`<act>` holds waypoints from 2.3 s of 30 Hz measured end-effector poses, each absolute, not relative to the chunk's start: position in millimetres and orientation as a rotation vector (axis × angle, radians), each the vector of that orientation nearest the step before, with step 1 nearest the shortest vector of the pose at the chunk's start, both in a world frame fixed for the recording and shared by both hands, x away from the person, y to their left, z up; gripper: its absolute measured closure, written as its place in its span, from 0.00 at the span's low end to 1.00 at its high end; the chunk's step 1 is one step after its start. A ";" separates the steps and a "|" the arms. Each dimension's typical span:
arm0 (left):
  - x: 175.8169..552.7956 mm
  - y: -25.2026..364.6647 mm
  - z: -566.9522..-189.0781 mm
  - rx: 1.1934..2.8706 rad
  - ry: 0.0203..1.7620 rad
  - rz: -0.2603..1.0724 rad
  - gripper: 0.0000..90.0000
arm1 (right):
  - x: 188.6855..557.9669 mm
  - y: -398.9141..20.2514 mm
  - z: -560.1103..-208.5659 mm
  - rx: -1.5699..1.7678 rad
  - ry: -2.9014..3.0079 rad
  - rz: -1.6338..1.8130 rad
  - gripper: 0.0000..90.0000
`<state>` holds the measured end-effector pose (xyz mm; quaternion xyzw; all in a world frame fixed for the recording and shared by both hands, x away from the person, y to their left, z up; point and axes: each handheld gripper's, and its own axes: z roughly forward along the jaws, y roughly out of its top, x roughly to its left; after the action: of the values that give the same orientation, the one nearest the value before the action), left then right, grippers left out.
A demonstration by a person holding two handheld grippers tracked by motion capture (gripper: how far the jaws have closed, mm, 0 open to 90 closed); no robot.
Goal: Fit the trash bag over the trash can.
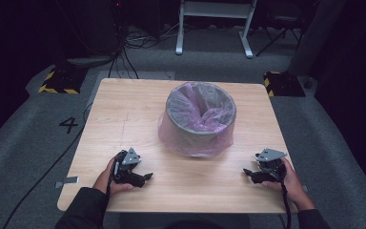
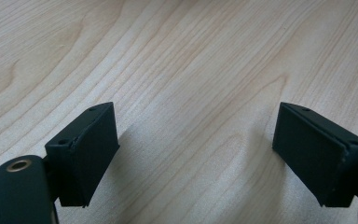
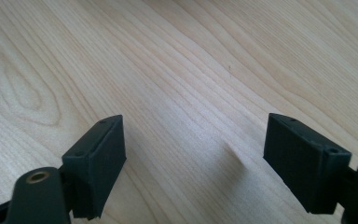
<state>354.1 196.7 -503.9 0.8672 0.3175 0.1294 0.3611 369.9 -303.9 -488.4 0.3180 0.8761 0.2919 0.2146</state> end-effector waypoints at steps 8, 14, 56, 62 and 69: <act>354.1 196.6 -503.8 2.234 0.818 0.333 0.15 | 365.9 -308.9 -492.4 0.908 2.404 0.869 0.23; 354.2 196.7 -503.9 2.234 0.818 0.333 0.15 | 363.0 -317.2 -497.5 0.962 2.380 0.948 0.21; 355.9 195.9 -504.1 2.228 0.830 0.338 0.16 | 353.5 -351.5 -503.9 1.223 2.270 0.977 0.11; 356.4 196.1 -504.0 2.230 0.825 0.336 0.16 | 353.6 -351.5 -503.9 1.225 2.269 0.977 0.11; 356.7 195.9 -504.1 2.229 0.825 0.332 0.16 | 353.7 -351.5 -503.9 1.226 2.268 0.975 0.11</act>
<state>356.7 195.9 -504.1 0.8656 0.3203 0.1290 0.3626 353.7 -351.5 -503.9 0.4365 0.8077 0.3472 0.1912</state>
